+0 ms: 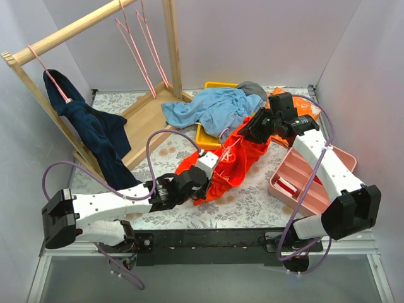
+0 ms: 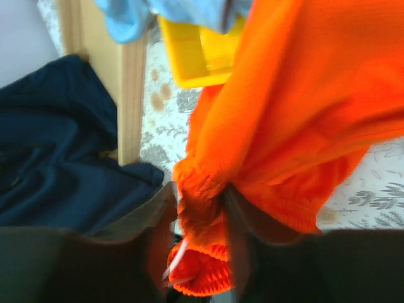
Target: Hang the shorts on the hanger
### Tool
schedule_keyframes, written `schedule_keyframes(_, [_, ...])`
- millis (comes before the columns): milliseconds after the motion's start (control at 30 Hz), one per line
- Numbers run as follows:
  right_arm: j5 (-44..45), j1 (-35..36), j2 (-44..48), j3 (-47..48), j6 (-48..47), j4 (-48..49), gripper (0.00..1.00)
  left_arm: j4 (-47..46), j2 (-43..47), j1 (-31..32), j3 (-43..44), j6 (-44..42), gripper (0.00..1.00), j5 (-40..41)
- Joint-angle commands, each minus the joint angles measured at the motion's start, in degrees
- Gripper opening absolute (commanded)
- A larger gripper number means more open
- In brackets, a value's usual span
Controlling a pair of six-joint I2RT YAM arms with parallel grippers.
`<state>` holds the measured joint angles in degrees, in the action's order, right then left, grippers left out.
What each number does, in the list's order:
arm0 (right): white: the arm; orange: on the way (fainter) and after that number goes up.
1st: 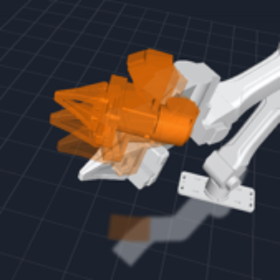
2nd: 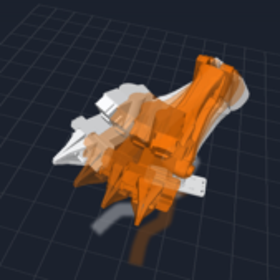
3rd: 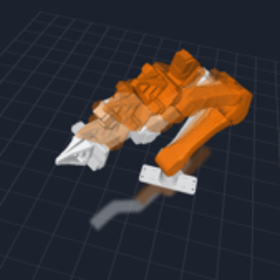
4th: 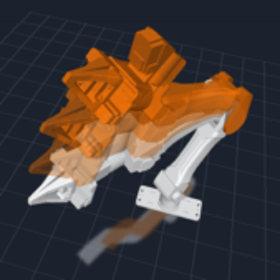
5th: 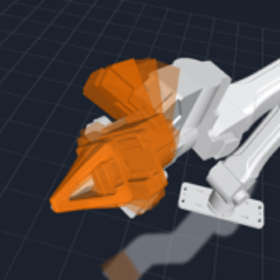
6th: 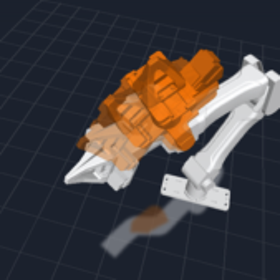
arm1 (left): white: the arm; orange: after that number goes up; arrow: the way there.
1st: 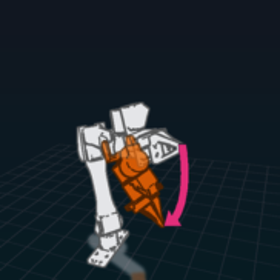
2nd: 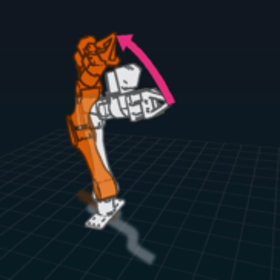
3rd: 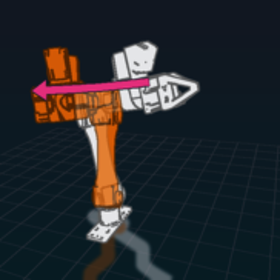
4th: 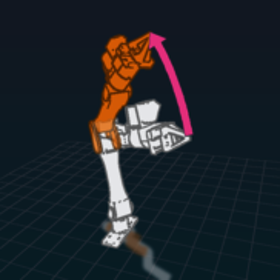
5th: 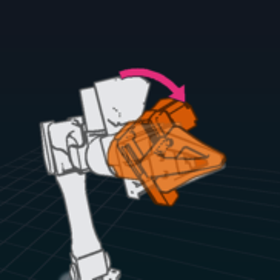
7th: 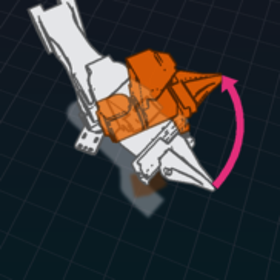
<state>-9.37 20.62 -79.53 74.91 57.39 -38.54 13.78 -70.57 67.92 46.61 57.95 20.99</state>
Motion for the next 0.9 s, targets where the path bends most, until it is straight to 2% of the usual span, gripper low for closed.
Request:
schedule_keyframes(0, [-8.64, 0.47, 4.63, -1.6, -8.75, 9.76, 0.62, -3.5, 6.48, -0.33, -0.73, 0.67, 0.0, 2.92])
schedule_keyframes(100, [-9.88, 0.47, 7.98, -2.58, -13.16, 13.58, 0.76, -1.04, 11.23, -0.33, -0.21, 0.93, 0.0, 1.78])
schedule_keyframes(233, [-5.84, 0.47, 10.44, 1.46, -25.35, 11.82, 0.79, 4.05, 16.32, -0.42, 3.38, 0.85, 0.0, 1.51])
schedule_keyframes(333, [-6.81, 0.56, 14.12, -1.42, -32.65, 14.28, 0.78, 7.74, 17.48, -0.33, 6.63, 0.41, 0.0, 1.33])
schedule_keyframes(500, [-1.71, 0.65, 23.09, -10.22, -36.64, 18.5, 0.74, 11.97, 19.41, -0.42, 10.95, -0.3, 0.0, 2.3])
schedule_keyframes(600, [-1.89, 3.09, 22.06, -8.92, -38.13, 16.49, 0.67, 13.72, 20.11, -0.42, 13.15, -0.82, 0.0, 2.56])
schedule_keyframes(667, [1.09, 5.56, 21.35, -7.6, -38.84, 14.91, 0.63, 15.04, 20.12, -0.33, 14.55, -1.0, 0.0, 3.17])
schedule_keyframes(800, [8.3, 15.03, 18.55, -4.09, -38.84, 12.63, 0.63, 16.45, 19.41, -0.42, 16.4, -1.44, 0.0, 3.09])
schedule_keyframes(867, [12.17, 16.46, 16.69, -2.5, -38.93, 10.87, 0.6, 16.63, 19.68, -0.42, 16.93, -1.79, 0.0, 2.91])
